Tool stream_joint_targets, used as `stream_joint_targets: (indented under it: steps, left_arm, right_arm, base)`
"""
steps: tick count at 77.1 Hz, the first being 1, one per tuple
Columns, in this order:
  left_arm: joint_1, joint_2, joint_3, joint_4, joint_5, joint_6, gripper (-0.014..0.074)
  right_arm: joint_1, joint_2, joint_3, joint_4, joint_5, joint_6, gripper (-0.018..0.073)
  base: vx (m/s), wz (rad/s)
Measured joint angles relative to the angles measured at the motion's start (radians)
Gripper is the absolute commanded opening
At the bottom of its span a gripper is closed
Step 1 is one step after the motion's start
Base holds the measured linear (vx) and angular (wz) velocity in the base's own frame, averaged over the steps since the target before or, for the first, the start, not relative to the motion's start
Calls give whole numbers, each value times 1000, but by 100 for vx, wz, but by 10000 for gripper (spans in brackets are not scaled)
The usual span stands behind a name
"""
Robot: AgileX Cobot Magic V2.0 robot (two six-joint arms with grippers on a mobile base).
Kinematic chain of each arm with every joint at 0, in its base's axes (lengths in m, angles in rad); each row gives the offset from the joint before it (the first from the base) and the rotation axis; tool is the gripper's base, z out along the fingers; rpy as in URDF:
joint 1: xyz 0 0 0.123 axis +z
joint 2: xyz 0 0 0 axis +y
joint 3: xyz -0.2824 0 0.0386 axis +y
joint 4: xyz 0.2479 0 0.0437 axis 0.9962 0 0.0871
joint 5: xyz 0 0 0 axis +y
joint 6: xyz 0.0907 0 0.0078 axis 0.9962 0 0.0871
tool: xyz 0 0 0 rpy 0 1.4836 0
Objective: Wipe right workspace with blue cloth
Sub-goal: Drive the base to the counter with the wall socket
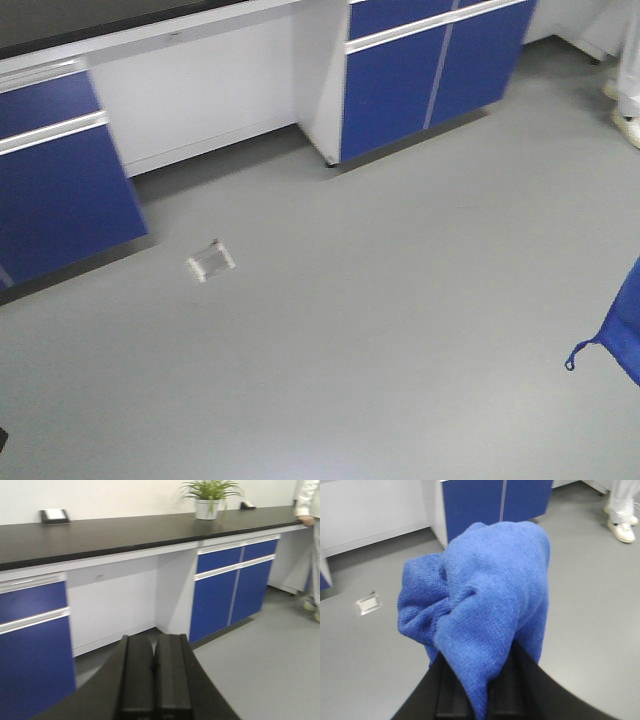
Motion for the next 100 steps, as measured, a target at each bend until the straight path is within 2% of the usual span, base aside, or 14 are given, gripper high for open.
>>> stream_joint_targets:
  steps: [37, 100]
  left_arm:
    - [0, 0, 0, 0, 0, 0, -6]
    - [0, 0, 0, 0, 0, 0, -6]
  right_arm:
    - [0, 0, 0, 0, 1, 0, -4]
    - [0, 0, 0, 0, 2, 0, -4]
  base:
    - [29, -33]
    - [40, 2]
